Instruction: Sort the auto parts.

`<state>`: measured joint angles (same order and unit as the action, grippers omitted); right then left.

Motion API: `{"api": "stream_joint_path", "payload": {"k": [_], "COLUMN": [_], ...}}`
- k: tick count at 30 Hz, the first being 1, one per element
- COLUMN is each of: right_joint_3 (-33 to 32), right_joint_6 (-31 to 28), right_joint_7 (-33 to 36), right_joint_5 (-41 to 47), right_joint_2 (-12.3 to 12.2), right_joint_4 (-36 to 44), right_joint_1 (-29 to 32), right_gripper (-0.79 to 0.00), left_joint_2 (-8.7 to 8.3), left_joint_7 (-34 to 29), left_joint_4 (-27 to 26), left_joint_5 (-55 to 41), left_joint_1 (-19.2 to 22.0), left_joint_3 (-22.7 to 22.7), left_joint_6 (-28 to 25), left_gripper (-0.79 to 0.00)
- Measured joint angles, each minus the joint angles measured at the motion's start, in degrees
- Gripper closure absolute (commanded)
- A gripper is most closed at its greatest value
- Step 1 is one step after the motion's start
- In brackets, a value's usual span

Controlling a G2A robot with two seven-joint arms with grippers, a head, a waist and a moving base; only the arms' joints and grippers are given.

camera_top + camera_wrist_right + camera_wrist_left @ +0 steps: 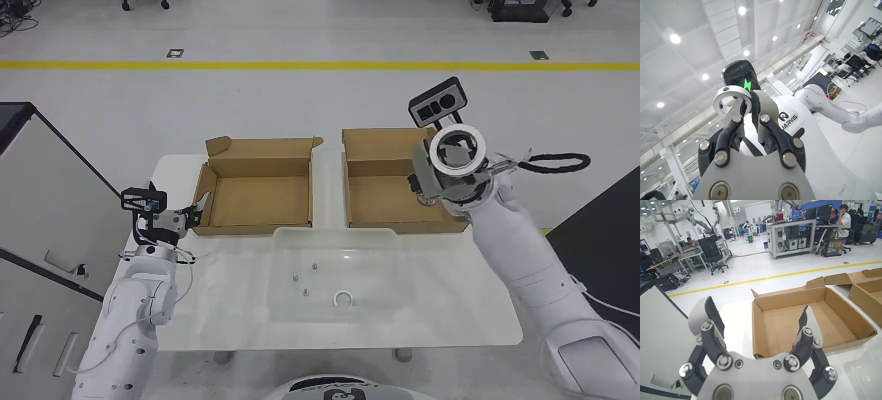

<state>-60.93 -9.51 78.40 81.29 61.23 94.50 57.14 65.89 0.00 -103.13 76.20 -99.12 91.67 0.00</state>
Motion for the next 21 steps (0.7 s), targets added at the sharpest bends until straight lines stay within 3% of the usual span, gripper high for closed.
{"api": "stream_joint_path", "payload": {"k": [6,16,21], "right_joint_3": [-1.3,-0.7,-1.0], "right_joint_6": [0.4,3.5,3.8], "right_joint_7": [-0.7,1.5,2.0], "right_joint_5": [-2.6,10.0,11.9], "right_joint_2": [0.3,2.2,3.0], "right_joint_4": [0.7,0.6,-0.1], "right_joint_1": [1.1,3.3,3.4], "right_gripper": [0.0,0.0,0.0], "left_joint_2": [0.0,0.0,0.0], "left_joint_7": [0.0,0.0,0.0], "left_joint_4": [0.0,0.0,0.0], "left_joint_5": [0.0,0.0,0.0], "left_joint_1": [0.0,0.0,0.0], "left_joint_3": [0.0,0.0,0.0], "left_joint_6": [0.0,0.0,0.0], "left_gripper": [-0.785,-0.785,-0.785]}}
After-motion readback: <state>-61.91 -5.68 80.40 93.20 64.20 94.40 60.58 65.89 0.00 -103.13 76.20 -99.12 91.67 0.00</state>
